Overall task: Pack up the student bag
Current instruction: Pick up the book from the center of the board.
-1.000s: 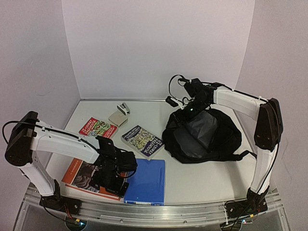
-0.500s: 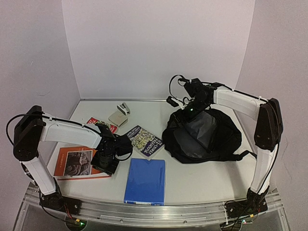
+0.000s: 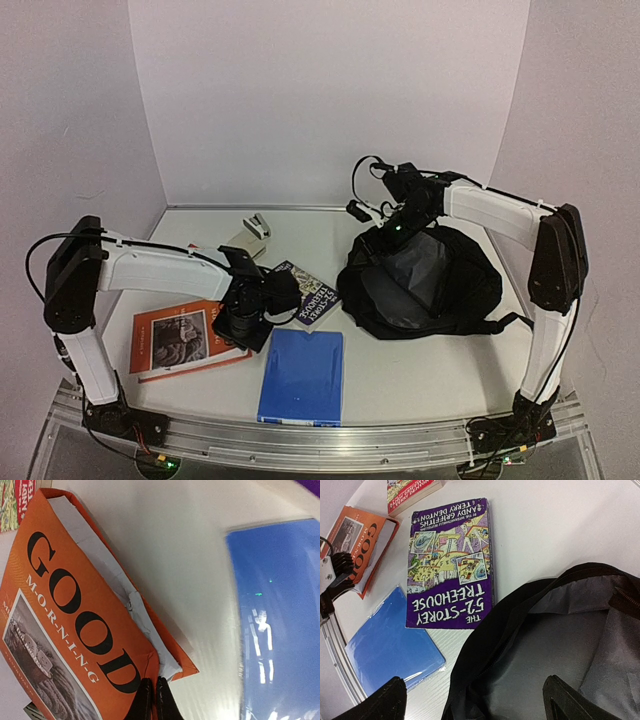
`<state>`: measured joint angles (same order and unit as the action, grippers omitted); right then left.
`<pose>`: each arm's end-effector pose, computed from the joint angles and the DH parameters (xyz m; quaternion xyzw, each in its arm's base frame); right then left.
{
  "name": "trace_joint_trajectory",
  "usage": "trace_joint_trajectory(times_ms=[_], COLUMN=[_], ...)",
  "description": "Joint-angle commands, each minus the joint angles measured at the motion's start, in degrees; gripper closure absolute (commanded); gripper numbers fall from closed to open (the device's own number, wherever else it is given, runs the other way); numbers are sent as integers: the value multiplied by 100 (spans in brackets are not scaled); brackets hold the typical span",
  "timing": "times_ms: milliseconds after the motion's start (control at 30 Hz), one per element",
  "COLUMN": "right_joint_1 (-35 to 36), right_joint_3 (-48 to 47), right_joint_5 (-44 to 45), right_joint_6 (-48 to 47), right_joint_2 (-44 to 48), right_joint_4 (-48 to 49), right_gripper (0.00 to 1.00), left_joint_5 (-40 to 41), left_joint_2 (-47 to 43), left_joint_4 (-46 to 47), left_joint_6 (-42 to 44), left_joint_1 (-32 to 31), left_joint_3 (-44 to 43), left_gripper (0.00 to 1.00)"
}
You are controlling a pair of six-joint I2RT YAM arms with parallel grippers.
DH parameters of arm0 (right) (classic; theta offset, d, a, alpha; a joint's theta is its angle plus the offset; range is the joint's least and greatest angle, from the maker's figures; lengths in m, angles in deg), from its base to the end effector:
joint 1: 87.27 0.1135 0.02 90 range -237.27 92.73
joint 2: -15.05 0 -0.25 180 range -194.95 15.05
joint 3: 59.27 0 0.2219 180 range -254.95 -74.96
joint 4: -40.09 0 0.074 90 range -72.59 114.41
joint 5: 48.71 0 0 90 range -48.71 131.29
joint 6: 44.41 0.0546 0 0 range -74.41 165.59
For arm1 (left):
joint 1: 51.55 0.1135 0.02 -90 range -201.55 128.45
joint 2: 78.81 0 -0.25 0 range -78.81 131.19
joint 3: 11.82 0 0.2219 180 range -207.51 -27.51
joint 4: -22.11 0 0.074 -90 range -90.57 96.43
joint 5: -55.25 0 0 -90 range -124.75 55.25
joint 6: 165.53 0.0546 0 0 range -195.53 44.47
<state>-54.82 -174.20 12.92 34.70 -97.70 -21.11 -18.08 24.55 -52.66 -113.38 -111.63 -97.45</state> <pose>0.3247 0.2372 0.2479 -0.4058 0.8441 0.2804 0.2102 0.1550 -0.2380 0.1630 0.1938 0.9700 0.1114 0.0951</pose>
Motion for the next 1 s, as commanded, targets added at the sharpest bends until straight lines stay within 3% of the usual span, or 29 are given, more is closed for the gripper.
trace_joint_trajectory(times_ms=[0, 200, 533, 600, 667, 733, 800, 967], right_joint_1=[-9, -21, -394, -426, -431, -425, -422, -175], right_joint_3=[-71, -196, -487, -488, -475, -456, -421, -279], right_joint_5=[-158, -206, -219, -102, -1, -1, -90, -197], right_joint_6=[98, 165, 594, 628, 654, 704, 797, 922], right_joint_2=[201, 166, -16, -3, -13, -11, -11, 41], right_joint_4=[8, 11, 112, 165, 207, 272, 375, 750], right_gripper=[5, 5, 4, 3, 3, 3, 3, 4], left_joint_5=[317, 760, 472, 314, 37, -182, -371, -775], left_joint_2=[-112, -477, 867, 1074, 1090, 853, 466, -628], left_joint_4=[-684, -674, 1352, 1584, 1747, 1949, 2205, 2701], left_joint_6=[-275, -55, 1313, 1390, 1359, 1263, 1129, 561], left_joint_1=[-364, -271, 509, 644, 768, 880, 1001, 1412], left_joint_3=[-1038, -1701, -3197, -3560, -3626, -3408, -2896, -1446], left_gripper=[100, 100, 99, 84, 52, 33, 23, 13])
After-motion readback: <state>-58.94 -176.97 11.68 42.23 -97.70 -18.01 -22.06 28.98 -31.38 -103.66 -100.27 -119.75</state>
